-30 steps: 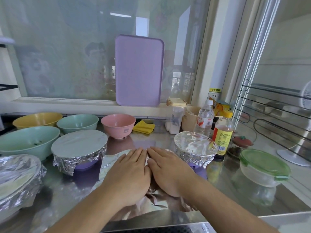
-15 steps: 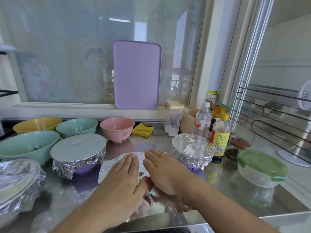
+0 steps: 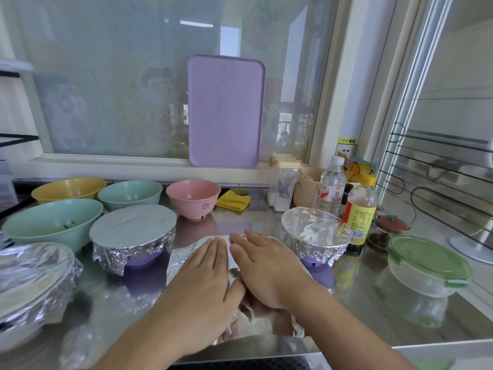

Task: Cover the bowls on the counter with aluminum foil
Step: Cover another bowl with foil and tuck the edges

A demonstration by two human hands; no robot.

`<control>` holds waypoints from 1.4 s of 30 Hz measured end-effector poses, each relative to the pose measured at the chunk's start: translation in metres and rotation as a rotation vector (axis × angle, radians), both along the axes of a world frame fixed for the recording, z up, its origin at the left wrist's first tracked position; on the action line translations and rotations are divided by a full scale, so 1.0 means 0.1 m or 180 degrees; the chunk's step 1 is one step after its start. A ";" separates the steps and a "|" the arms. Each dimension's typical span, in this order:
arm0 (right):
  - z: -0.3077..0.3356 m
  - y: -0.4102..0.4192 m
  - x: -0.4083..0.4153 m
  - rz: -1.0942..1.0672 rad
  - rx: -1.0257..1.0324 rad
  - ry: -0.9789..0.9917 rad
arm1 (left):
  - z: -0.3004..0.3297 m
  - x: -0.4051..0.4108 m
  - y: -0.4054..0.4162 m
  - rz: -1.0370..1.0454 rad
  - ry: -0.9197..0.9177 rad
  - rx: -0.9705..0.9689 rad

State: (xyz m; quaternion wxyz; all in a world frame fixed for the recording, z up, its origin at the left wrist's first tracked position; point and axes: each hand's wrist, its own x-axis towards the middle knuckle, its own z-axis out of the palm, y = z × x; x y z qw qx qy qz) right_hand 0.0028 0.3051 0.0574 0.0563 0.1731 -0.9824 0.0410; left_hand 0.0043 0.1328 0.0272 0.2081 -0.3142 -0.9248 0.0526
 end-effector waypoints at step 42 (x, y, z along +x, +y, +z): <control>-0.01 0.11 -0.02 -0.0292 -0.0358 -0.0252 | 0.16 0.12 0.24 0.0461 -0.1424 0.0514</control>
